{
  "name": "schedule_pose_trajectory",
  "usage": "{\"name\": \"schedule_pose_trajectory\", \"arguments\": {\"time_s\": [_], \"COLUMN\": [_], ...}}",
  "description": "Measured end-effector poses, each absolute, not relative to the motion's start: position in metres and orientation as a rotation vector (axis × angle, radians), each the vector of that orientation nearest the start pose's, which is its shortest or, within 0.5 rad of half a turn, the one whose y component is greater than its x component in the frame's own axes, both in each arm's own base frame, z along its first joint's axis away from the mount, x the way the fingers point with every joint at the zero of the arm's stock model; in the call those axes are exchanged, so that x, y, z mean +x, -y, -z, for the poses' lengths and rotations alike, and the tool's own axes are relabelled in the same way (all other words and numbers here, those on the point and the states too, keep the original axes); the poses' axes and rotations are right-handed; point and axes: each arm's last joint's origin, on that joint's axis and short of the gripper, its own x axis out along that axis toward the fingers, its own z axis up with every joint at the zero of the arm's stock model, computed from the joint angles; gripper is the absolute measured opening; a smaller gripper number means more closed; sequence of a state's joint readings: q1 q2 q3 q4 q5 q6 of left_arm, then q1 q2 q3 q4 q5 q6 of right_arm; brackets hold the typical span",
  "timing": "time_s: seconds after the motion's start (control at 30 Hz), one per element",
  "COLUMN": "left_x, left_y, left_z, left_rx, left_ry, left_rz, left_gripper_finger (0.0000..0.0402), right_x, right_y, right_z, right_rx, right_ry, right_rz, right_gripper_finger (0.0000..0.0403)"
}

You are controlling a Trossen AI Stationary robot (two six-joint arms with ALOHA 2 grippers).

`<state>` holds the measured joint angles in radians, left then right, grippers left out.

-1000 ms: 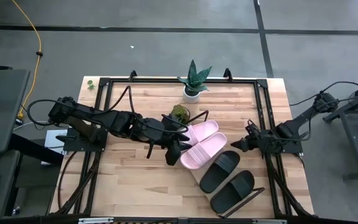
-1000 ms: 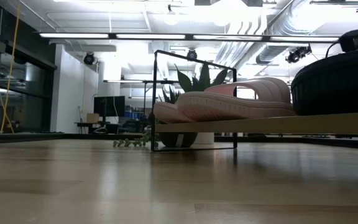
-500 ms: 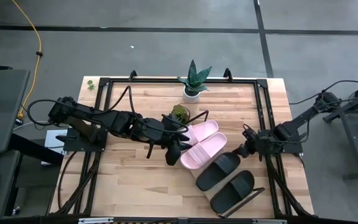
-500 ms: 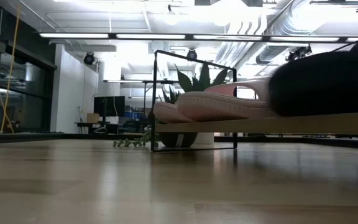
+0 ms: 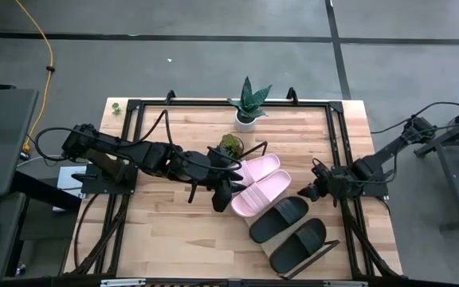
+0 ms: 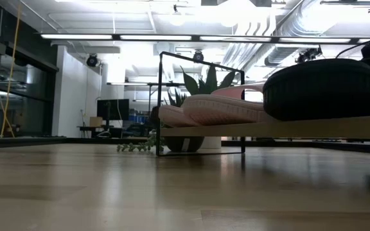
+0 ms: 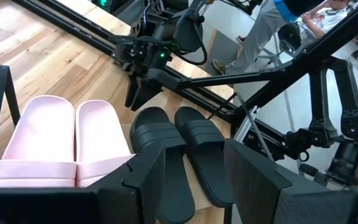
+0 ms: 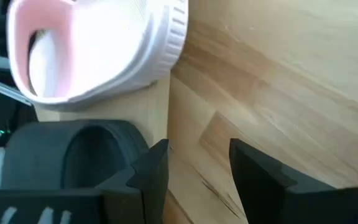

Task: Pick and place slides into the shelf
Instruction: Put the black slipper on the shelf, then return to Home Position

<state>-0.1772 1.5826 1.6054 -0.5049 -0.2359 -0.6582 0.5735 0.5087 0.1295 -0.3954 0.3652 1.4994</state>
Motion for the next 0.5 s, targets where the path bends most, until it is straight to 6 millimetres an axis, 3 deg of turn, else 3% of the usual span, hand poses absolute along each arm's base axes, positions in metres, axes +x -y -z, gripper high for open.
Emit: {"name": "schedule_pose_trajectory", "arguments": {"time_s": [0.13,0.23,0.37,0.5], "left_x": [0.347,0.347,0.345,0.338], "left_y": [0.055,0.055,0.055,0.054], "left_z": [-0.389,-0.389,-0.391,-0.398], "left_rx": [-0.524,-0.521,-0.506,-0.447], "left_ry": [-0.435,-0.437,-0.443,-0.425], "left_rz": [-0.204,-0.201,-0.179,-0.164], "left_gripper_finger": [0.0154,0.0154,0.0154,0.0154], "right_x": [0.095,0.094,0.085,0.076], "right_y": [-0.048,-0.046,-0.037,-0.031], "right_z": [-0.138,-0.159,-0.205,-0.266], "right_rx": [1.078,1.051,0.954,0.792], "right_ry": [-0.632,-0.575,-0.488,-0.326], "right_rz": [0.328,0.318,0.319,0.156], "right_gripper_finger": [0.0157,0.0157,0.0157,0.0151]}}
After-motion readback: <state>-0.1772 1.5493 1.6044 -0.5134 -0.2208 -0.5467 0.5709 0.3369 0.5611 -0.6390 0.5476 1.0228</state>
